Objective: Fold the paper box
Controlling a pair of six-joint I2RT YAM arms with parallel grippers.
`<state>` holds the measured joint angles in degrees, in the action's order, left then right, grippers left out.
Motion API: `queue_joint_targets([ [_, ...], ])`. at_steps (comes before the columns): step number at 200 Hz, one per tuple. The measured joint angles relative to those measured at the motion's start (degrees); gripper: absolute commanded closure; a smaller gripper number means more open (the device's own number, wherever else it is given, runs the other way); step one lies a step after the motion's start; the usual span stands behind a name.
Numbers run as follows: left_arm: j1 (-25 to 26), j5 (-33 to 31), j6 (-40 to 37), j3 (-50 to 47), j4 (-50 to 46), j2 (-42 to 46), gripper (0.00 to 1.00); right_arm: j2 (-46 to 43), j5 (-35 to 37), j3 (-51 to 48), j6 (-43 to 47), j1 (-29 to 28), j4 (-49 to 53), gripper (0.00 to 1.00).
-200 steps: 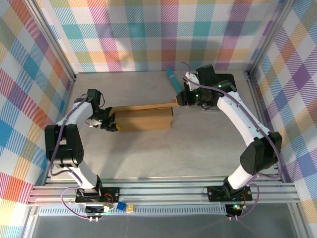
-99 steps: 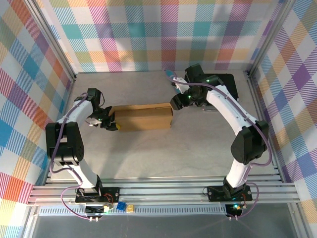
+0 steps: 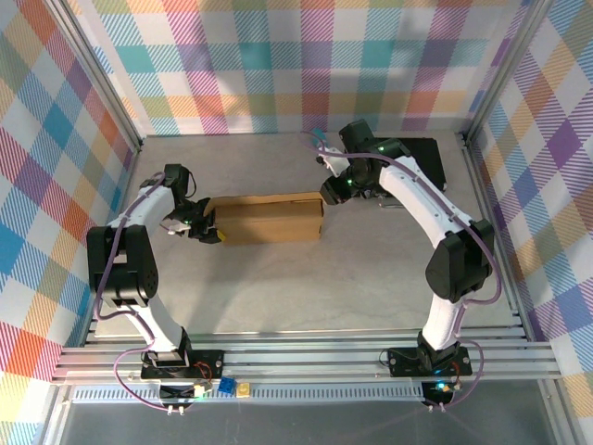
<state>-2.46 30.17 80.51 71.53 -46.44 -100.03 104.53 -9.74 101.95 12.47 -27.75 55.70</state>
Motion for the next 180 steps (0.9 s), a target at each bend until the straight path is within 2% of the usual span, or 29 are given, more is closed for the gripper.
queue_joint_targets([
  [76, 0.0, 0.2, -0.3, 0.4, 0.0, -0.5, 0.75, 0.0, 2.3, 1.7, -3.3, -1.4, 2.6, 0.86],
  [125, 0.0, 0.2, -0.5, 0.7, 0.0, -0.7, 0.75, 0.7, 4.4, 4.7, -10.3, -3.3, 4.2, 0.93],
  [133, 0.0, 0.2, -0.4, 0.7, 0.0, -0.8, 0.75, 1.2, 4.7, 5.4, -11.6, -3.4, 4.7, 0.89],
  [153, 0.0, 0.2, -0.5, 0.7, 0.0, -0.8, 0.75, 2.2, 5.6, 6.6, -13.5, -3.6, 5.5, 0.7],
  [180, 0.0, 0.2, -0.5, 0.7, 0.0, -0.8, 0.75, 1.8, 7.5, 4.8, -14.3, -4.2, 5.0, 0.63],
])
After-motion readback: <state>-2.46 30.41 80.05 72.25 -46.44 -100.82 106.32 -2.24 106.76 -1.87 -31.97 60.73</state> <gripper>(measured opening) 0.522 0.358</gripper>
